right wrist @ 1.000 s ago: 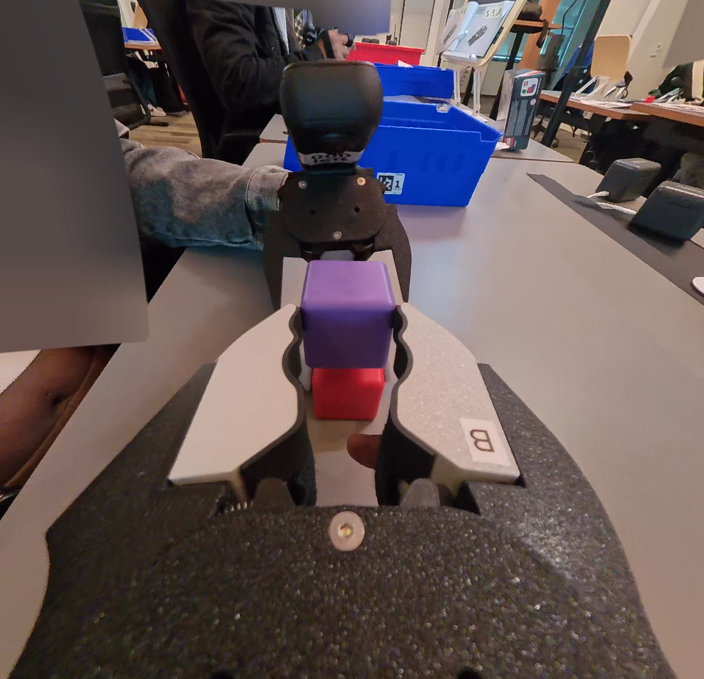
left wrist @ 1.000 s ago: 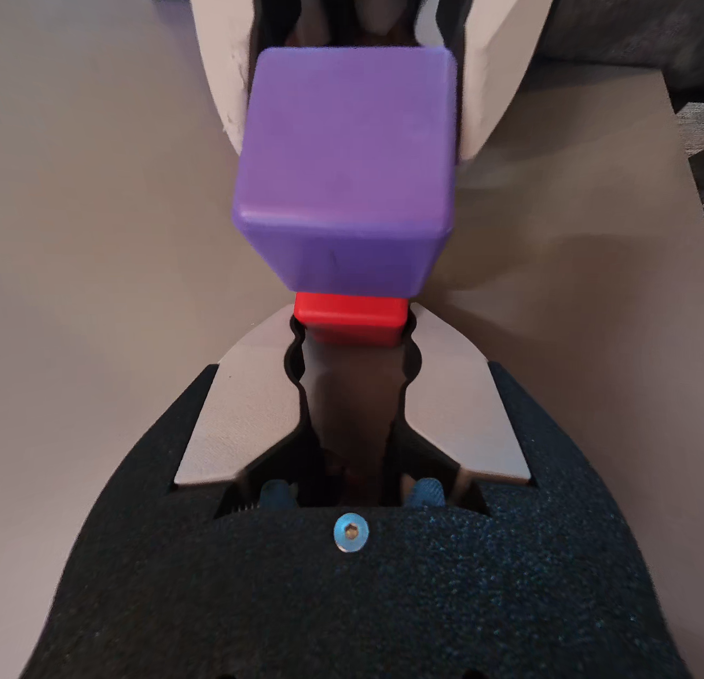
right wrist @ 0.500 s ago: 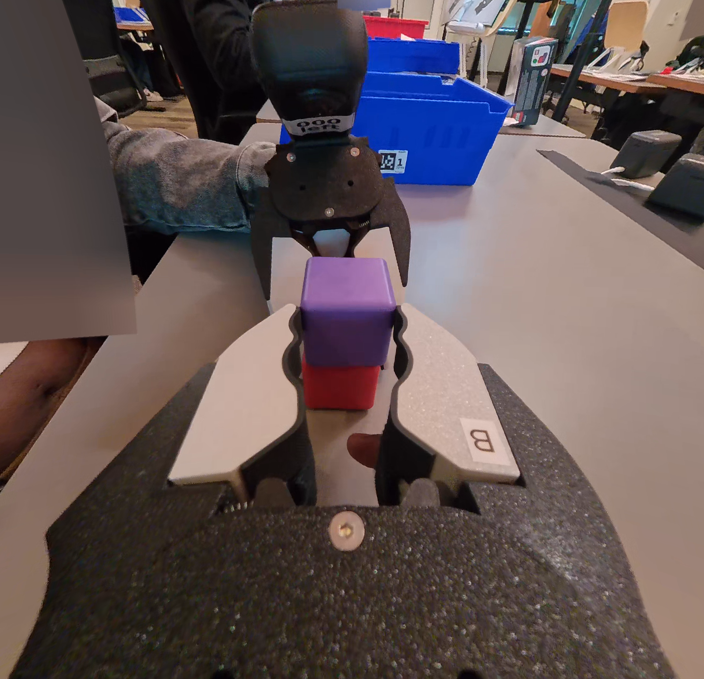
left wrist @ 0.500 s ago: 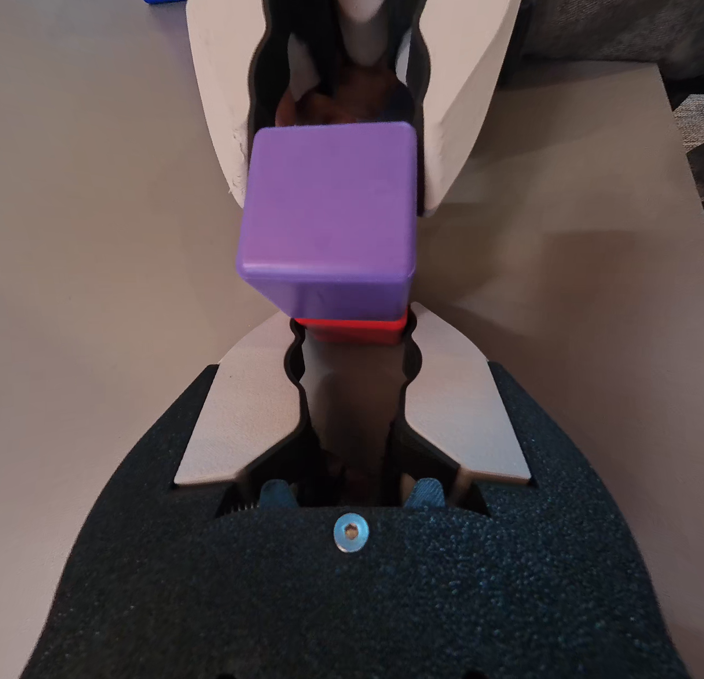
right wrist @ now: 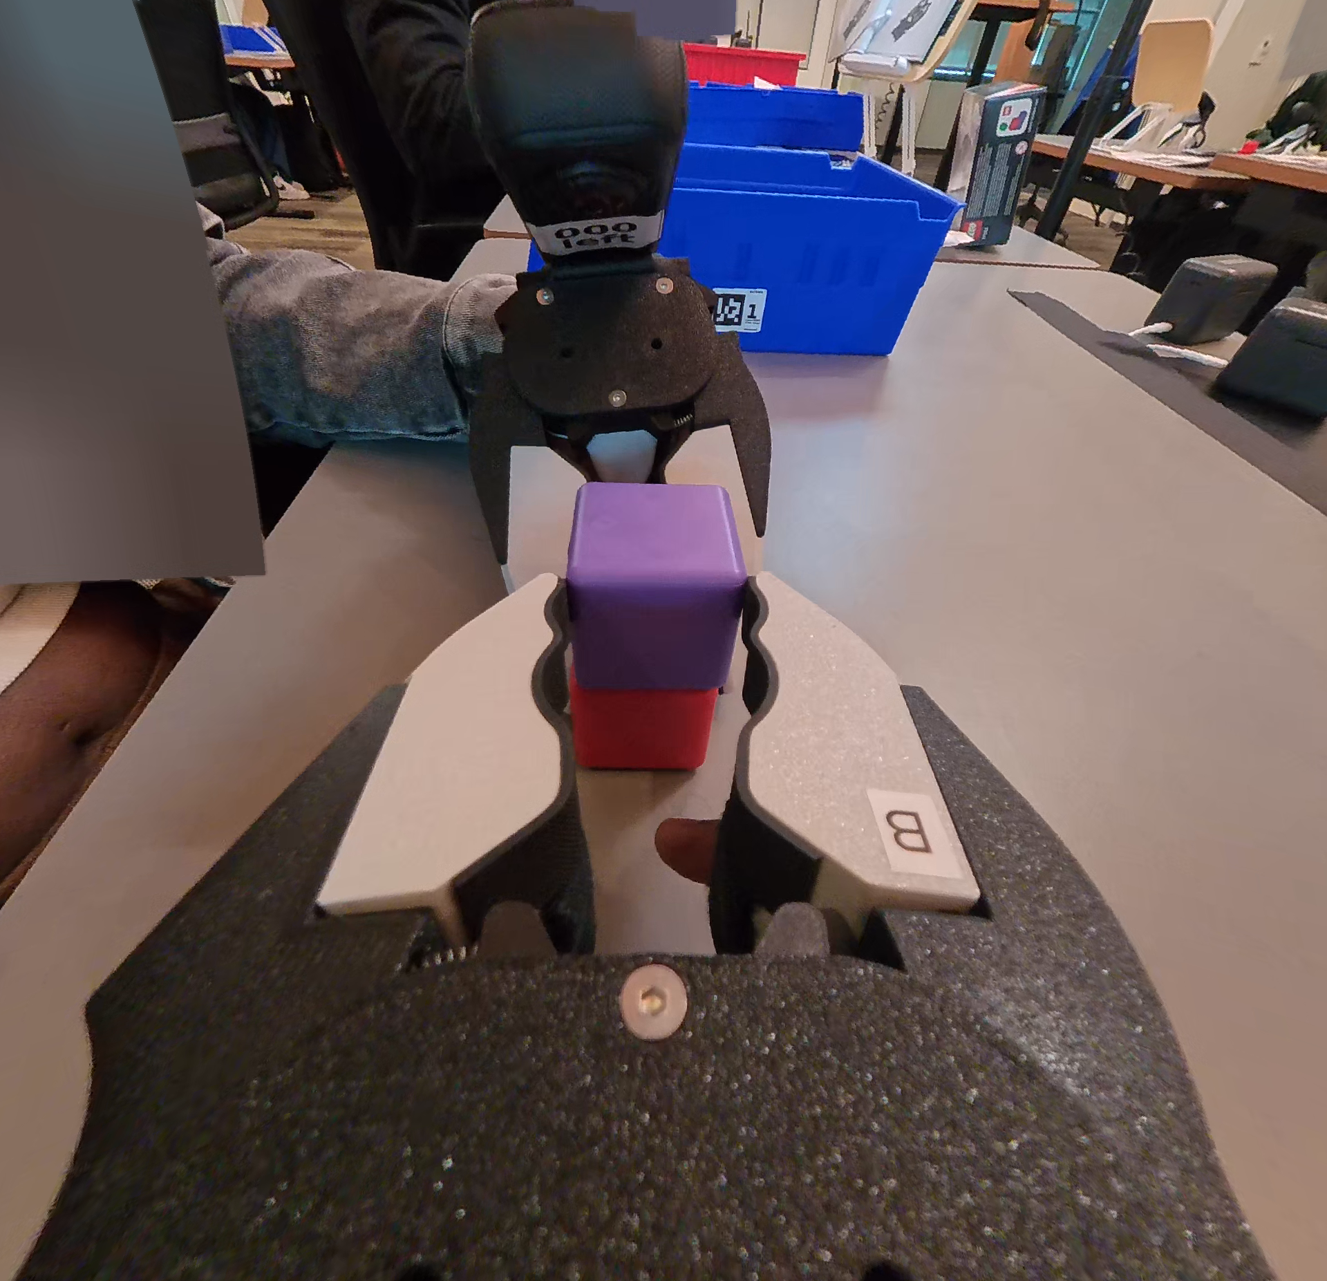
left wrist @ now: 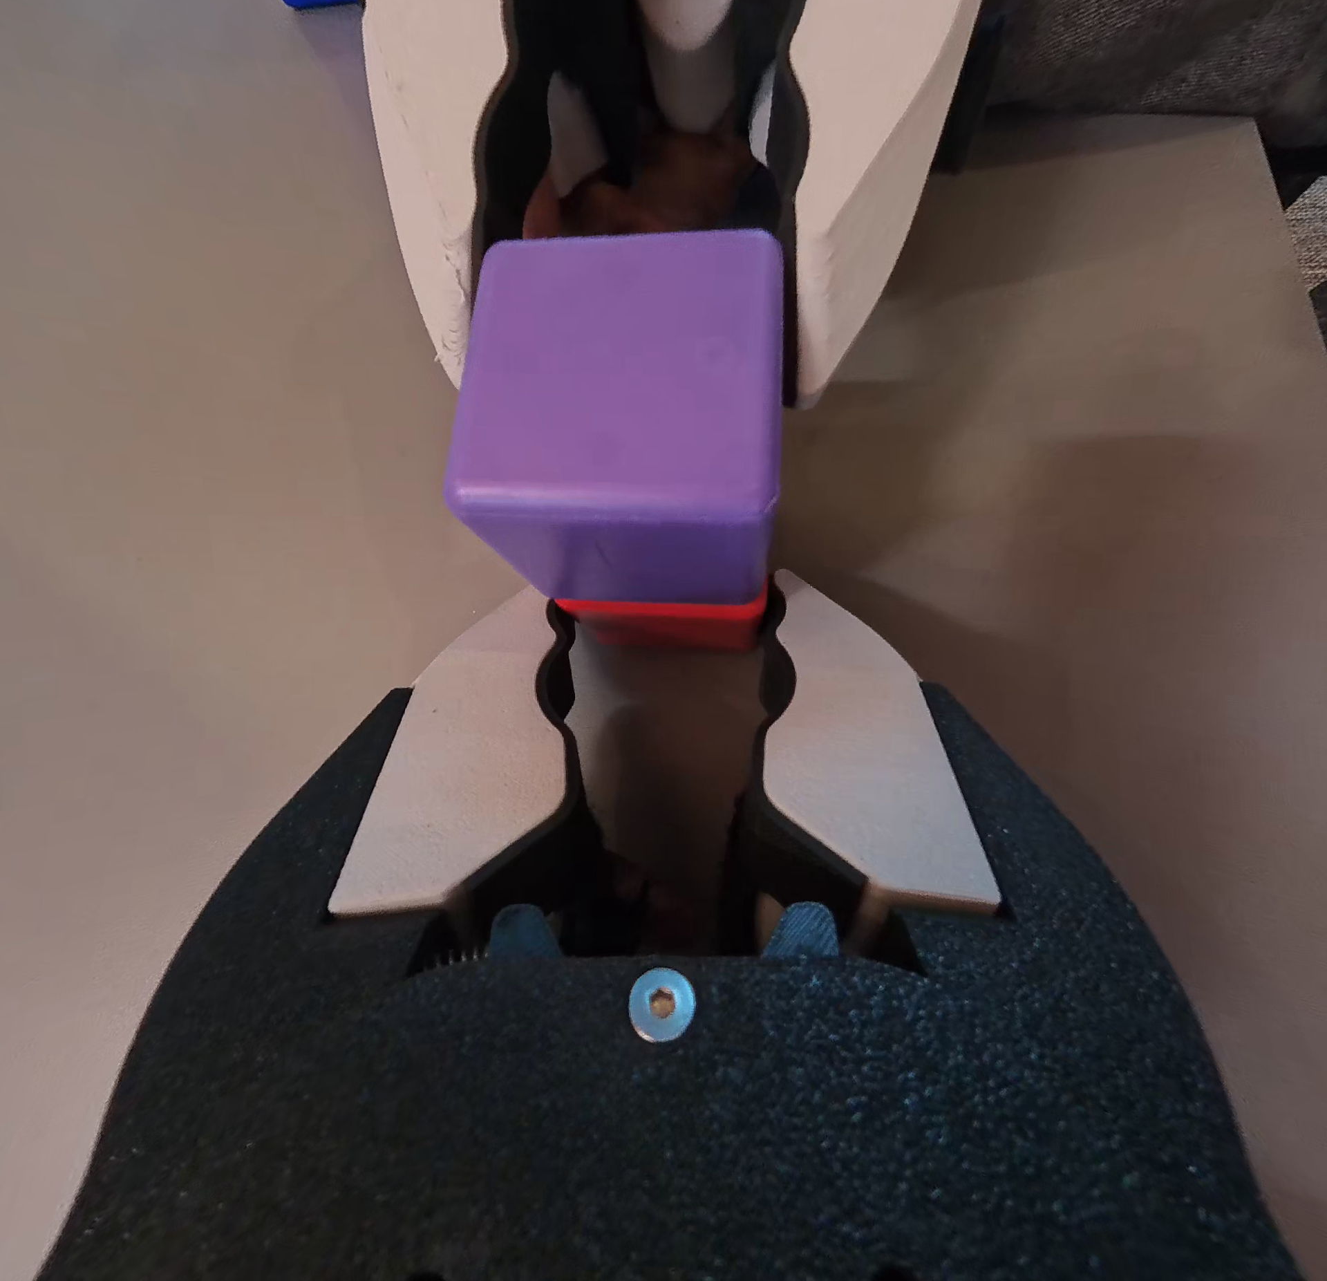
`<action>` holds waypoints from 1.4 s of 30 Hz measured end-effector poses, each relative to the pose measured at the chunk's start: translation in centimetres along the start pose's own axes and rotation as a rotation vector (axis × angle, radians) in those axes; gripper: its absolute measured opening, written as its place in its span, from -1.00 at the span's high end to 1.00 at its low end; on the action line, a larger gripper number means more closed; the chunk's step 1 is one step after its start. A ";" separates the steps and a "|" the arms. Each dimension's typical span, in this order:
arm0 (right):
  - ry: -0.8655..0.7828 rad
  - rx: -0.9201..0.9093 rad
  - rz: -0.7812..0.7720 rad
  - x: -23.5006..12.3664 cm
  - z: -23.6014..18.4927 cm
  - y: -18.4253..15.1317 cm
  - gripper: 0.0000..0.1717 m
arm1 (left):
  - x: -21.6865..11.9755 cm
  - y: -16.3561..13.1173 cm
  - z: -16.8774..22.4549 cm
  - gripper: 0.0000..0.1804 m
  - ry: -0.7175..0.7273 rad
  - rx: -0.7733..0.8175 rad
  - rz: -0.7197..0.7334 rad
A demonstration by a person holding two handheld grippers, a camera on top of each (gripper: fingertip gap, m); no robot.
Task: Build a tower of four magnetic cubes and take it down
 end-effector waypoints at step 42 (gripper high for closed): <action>-0.095 0.016 0.320 -3.7 0.4 5.3 0.17 | -25.9 -0.7 -6.6 0.23 0.826 -0.442 0.188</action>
Point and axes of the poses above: each gripper's, where its closed fingertips meet, x out along the fingers, y out of its top, z = x × y across the jaws, the point moved 2 cm from there along -x, back along the fingers, and after that the axes turned 7 degrees about x, right-handed, at the moved point
